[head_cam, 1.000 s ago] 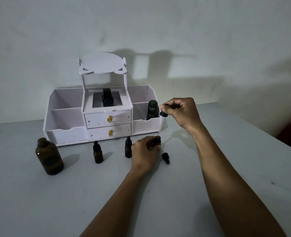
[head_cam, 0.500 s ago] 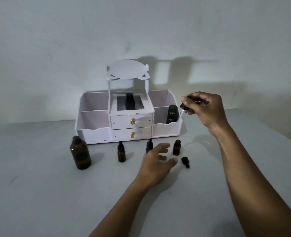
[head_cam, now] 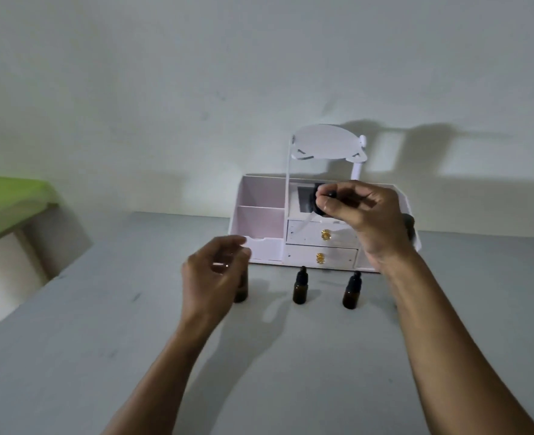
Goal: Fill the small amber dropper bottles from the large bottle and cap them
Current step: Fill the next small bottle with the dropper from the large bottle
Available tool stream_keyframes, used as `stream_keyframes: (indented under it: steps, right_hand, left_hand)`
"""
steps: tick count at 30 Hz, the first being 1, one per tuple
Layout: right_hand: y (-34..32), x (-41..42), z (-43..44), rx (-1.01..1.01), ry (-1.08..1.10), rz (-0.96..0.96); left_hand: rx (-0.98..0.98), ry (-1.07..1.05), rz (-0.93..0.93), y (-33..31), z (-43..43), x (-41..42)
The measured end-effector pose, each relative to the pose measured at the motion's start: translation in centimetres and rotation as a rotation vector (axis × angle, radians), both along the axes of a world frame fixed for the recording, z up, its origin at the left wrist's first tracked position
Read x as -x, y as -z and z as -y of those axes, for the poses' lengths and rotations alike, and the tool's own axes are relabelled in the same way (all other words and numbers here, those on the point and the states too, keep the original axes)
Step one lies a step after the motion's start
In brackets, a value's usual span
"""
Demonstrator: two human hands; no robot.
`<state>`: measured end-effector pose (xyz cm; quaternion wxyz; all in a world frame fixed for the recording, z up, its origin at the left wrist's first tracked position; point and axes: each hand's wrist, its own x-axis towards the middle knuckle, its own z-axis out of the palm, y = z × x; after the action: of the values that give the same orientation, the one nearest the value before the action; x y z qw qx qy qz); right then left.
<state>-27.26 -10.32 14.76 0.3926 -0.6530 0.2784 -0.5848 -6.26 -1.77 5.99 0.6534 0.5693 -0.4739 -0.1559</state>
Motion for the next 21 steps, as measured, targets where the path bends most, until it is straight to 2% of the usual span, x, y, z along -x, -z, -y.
stream_keyframes:
  steps: [4, 8, 14, 21]
  right_hand:
    - [0.0, -3.7, -0.2, -0.035, -0.060, 0.124]
    - [0.7, -6.3, -0.3, -0.092, -0.098, 0.182]
    - [2.2, -8.1, 0.2, -0.108, -0.098, 0.124]
    - [3.4, -9.8, 0.3, -0.066, -0.067, 0.038]
  left_hand:
    - [-0.029, -0.113, 0.010, 1.1, 1.1, -3.5]
    - [-0.129, 0.009, -0.018, 3.4, 1.7, -5.3]
    - [-0.195, 0.259, 0.003, 5.0, 2.3, -5.5]
    - [-0.180, 0.274, 0.022, 5.6, 2.6, -6.0]
